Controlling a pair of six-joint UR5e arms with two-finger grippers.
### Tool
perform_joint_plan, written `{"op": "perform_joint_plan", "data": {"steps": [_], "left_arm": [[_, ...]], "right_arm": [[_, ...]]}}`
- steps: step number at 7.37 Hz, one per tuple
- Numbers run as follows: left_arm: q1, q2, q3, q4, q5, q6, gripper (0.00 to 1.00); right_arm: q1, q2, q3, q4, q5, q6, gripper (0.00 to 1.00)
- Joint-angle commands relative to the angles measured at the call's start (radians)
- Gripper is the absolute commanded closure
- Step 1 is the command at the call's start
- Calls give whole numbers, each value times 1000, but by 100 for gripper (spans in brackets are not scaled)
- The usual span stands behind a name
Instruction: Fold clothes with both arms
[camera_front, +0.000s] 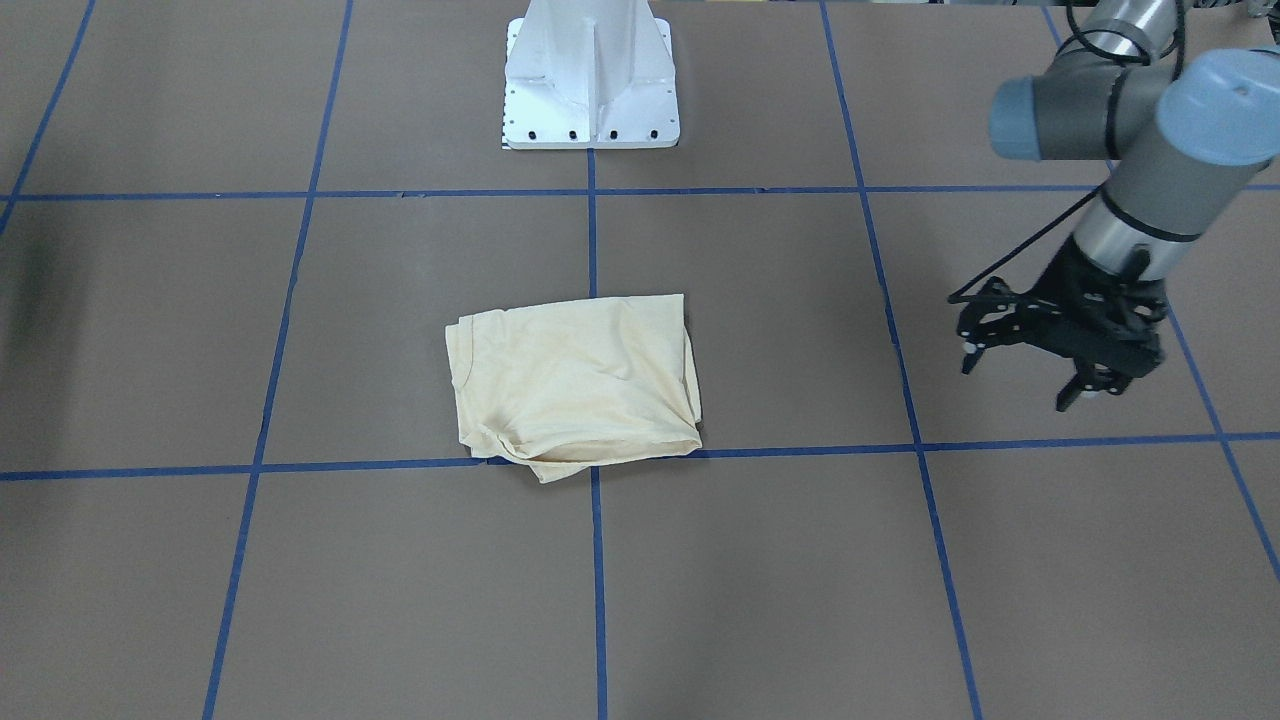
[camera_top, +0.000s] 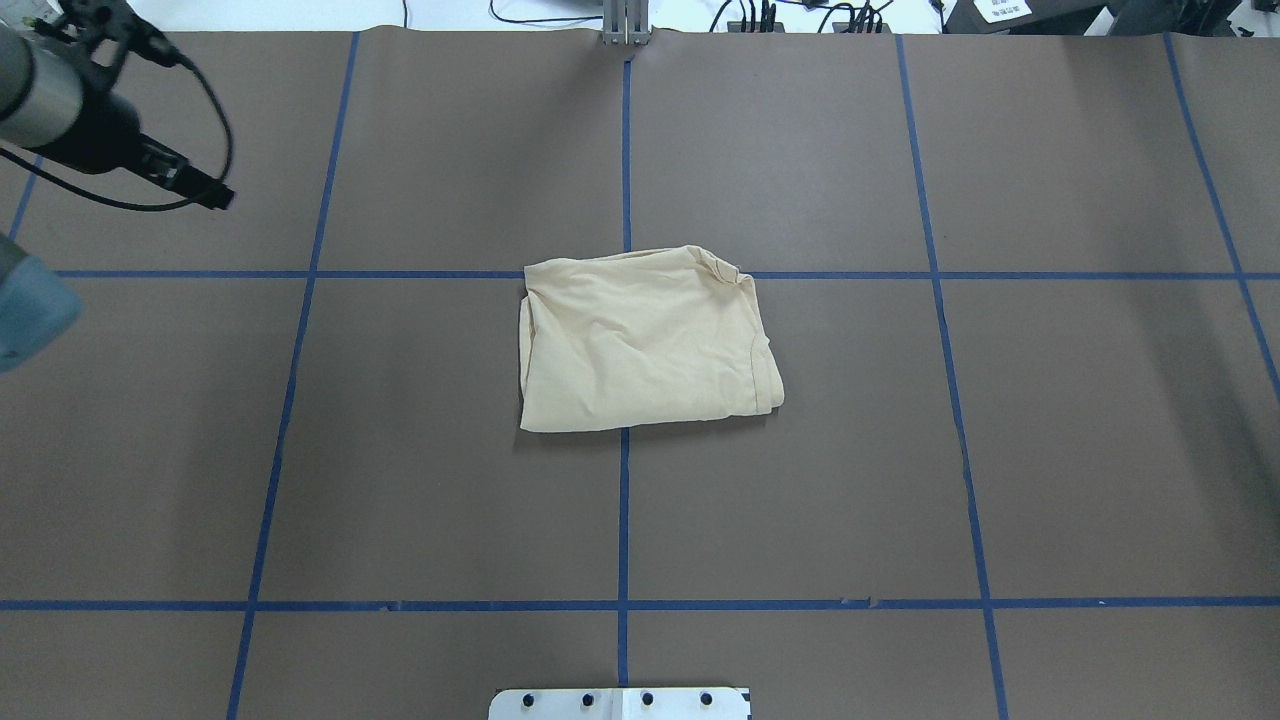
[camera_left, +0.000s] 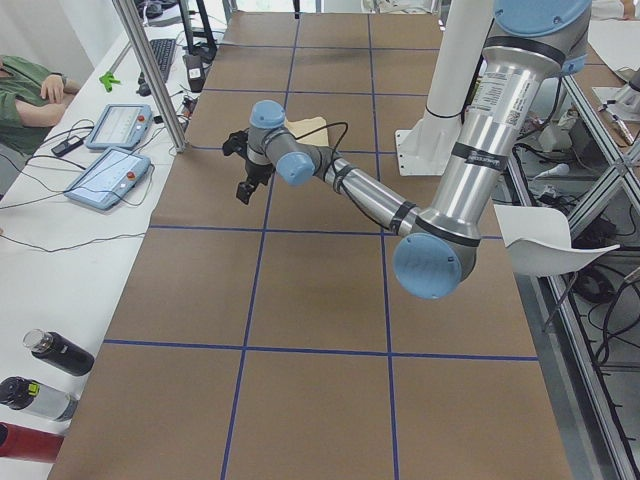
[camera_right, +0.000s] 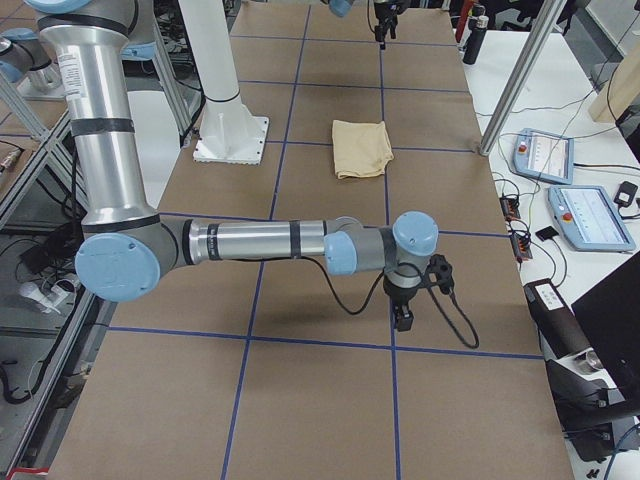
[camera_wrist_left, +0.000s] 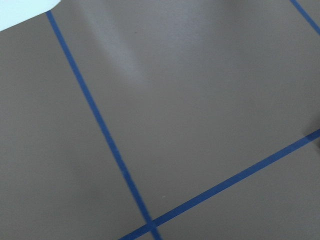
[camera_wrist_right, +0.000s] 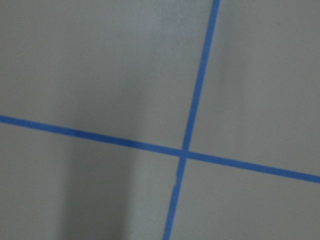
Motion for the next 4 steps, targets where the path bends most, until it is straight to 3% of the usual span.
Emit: {"op": "perform_joint_plan", "data": {"steps": [1,3,4], "left_arm": [[-196,97,50,48,-77,133,0],[-381,180,115,90,-82,490,0],[-448,232,140,91,-93,556,0]], "right_arm": [[32,-58,3,4,8,-76,0],[32,-46,10,6,7,-15,0],[32,-47,24,6,7,12,0]]}}
